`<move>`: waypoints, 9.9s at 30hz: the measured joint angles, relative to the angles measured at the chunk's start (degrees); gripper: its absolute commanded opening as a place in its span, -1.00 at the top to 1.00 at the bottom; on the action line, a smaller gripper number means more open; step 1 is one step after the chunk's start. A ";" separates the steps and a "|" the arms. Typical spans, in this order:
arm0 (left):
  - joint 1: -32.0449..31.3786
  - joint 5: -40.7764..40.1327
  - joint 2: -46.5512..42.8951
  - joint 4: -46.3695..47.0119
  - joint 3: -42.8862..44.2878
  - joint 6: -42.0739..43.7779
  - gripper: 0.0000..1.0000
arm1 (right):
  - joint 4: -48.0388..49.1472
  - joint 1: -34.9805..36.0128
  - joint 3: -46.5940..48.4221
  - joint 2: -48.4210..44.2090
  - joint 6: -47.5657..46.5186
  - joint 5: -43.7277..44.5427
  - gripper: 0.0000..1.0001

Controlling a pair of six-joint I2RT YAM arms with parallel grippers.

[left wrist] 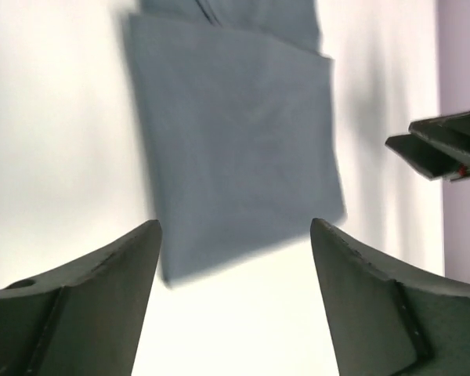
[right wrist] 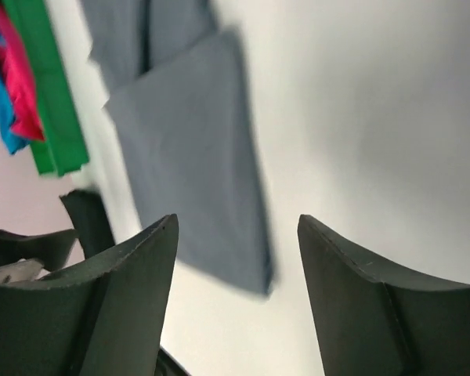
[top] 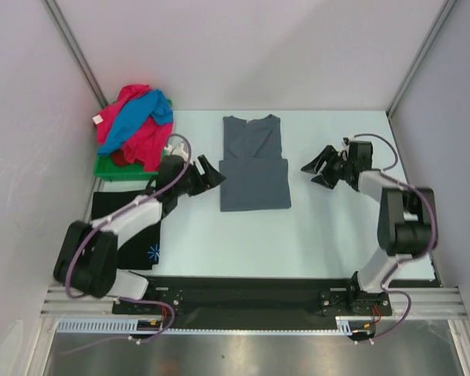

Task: Fold and stack the t-shirts
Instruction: Fold the tshirt, then neatly place the folded tshirt to the corner

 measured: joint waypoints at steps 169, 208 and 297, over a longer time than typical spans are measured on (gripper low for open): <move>2.86 -0.13 24.50 -3.32 29.99 -4.55 0.04 | -8.48 2.03 19.10 9.84 -4.63 6.05 -0.08; -1.27 16.48 20.13 16.90 18.38 -8.26 0.11 | 13.53 8.74 10.62 2.56 6.91 -6.12 0.41; 25.00 6.88 -17.31 -34.60 3.74 -3.93 -0.99 | -2.71 59.80 15.02 16.87 -78.68 67.82 1.00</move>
